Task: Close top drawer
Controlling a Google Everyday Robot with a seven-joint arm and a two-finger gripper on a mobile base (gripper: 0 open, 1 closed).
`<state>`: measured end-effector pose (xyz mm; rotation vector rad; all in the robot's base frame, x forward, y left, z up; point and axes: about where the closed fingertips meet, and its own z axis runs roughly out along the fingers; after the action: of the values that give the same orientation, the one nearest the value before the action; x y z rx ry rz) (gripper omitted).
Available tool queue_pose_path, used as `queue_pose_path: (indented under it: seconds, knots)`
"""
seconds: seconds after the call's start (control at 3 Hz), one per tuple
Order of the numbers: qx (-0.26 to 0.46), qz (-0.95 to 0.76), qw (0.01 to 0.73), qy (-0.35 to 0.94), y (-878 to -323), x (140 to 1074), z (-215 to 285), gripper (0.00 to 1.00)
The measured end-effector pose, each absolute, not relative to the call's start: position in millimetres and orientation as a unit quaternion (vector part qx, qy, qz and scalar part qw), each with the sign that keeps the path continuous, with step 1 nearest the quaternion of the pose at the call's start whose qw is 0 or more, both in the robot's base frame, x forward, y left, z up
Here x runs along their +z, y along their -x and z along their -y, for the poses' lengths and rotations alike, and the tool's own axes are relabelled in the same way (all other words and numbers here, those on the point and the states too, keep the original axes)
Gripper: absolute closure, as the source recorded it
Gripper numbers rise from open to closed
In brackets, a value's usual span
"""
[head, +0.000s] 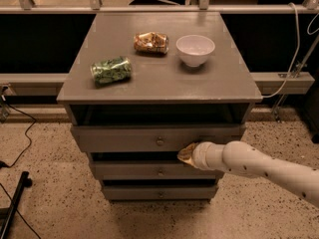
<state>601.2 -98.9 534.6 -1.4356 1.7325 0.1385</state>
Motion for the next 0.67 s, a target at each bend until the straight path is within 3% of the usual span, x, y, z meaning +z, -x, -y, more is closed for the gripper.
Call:
queue_pose_path:
  seconds: [0.67]
  knots:
    - [0.039,-0.671,0.469,0.573,-549.9,558.4,131.0,1.00]
